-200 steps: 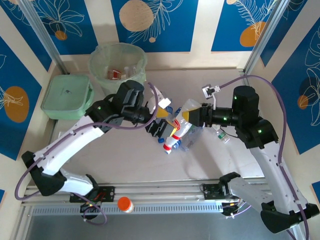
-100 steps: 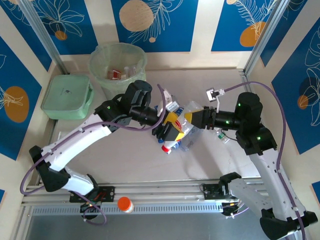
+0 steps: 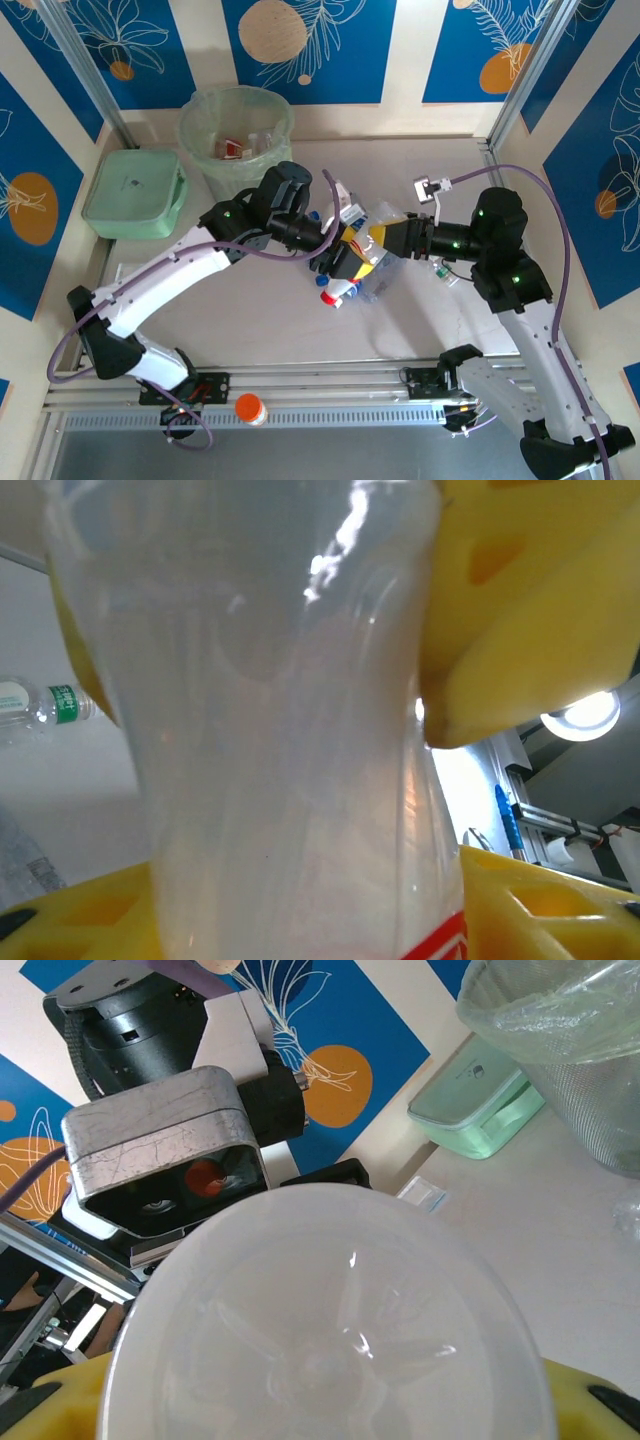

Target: Put the plastic bottles in the bin

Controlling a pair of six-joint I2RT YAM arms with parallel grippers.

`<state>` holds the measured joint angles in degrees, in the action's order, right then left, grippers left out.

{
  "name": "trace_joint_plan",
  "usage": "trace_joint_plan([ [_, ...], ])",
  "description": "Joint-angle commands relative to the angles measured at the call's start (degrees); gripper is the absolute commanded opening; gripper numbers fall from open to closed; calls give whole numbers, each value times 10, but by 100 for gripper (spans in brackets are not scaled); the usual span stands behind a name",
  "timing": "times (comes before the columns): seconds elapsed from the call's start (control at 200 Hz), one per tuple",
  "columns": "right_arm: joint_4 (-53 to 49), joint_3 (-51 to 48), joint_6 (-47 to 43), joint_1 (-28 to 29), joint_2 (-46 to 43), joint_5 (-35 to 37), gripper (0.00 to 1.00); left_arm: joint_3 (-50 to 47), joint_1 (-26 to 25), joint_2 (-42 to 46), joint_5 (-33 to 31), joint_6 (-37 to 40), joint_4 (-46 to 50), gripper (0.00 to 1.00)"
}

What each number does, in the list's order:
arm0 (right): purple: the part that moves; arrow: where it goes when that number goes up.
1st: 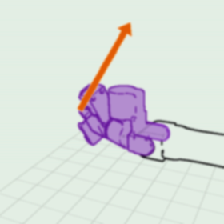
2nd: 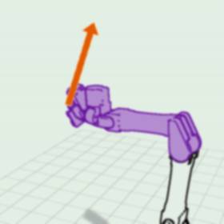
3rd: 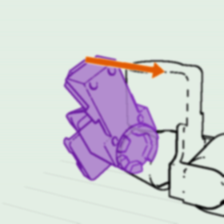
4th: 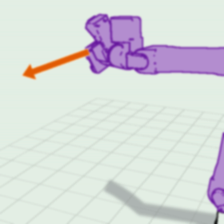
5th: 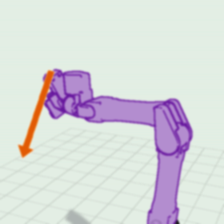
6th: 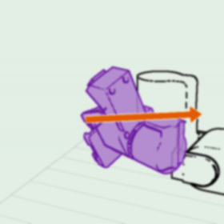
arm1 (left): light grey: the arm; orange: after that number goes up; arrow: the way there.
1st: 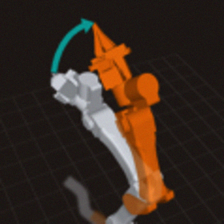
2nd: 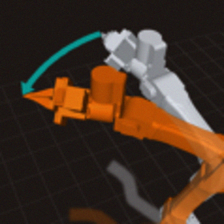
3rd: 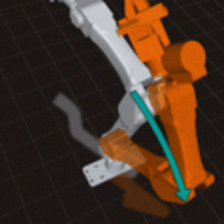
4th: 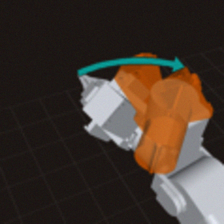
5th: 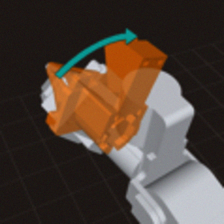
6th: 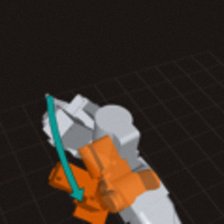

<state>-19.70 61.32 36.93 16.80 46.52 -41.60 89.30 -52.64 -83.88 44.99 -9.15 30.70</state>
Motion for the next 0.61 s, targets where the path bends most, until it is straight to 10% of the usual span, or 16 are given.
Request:
trace_joint_plan([
  [0.0, 2, -5, 0, 0, -8, 6, 51, -3, -9, 0, 22, 4, -20, 56],
  [0.21, -52, 20, -27, 1, -16, 61, 96, 1, 3, 6, -21, -1, -18, 56],
  [0.6, -130, 75, -31, -7, -51, 252, 97, 108, 166, -32, -173, -64, 29, 45],
])
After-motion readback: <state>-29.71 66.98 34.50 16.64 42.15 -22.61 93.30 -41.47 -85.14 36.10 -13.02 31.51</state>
